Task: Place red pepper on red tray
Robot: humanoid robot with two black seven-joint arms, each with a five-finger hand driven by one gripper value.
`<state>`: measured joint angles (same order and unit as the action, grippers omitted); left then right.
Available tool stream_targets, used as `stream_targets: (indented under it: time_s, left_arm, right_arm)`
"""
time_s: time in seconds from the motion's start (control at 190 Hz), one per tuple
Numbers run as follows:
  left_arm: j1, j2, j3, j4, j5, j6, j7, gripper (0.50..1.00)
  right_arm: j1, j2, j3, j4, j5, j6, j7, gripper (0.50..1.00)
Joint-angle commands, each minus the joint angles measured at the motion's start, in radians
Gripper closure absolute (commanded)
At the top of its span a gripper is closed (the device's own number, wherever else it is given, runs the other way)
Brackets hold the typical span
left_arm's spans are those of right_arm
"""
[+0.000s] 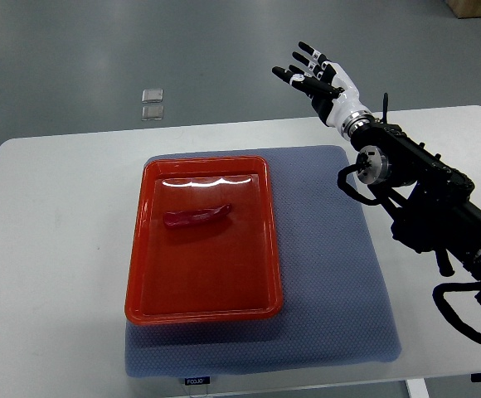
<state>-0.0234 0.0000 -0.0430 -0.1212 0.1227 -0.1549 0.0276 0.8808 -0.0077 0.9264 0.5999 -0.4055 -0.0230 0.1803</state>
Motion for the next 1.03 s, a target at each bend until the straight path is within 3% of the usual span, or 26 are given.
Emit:
stream_targets:
  time_s: [0.0, 0.304, 0.499, 1.024]
  left_arm:
    - [0.000, 0.000, 0.000, 0.000, 0.000, 0.000, 0.000, 0.500]
    - [0.000, 0.000, 0.000, 0.000, 0.000, 0.000, 0.000, 0.500]
    - [0.000, 0.000, 0.000, 0.000, 0.000, 0.000, 0.000, 0.500]
    - [0.000, 0.000, 0.000, 0.000, 0.000, 0.000, 0.000, 0.500]
  right_arm:
    - [0.000, -0.005, -0.006, -0.037, 0.106, -0.002, -0.047, 0.585]
    - [-0.036, 0.000, 0.003, -0.068, 0.180, 0.031, -0.044, 0.585]
    - [-0.059, -0.002, -0.003, -0.077, 0.177, 0.054, 0.044, 0.583]
    - [-0.074, -0.002, 0.000, -0.080, 0.175, 0.043, 0.047, 0.581]
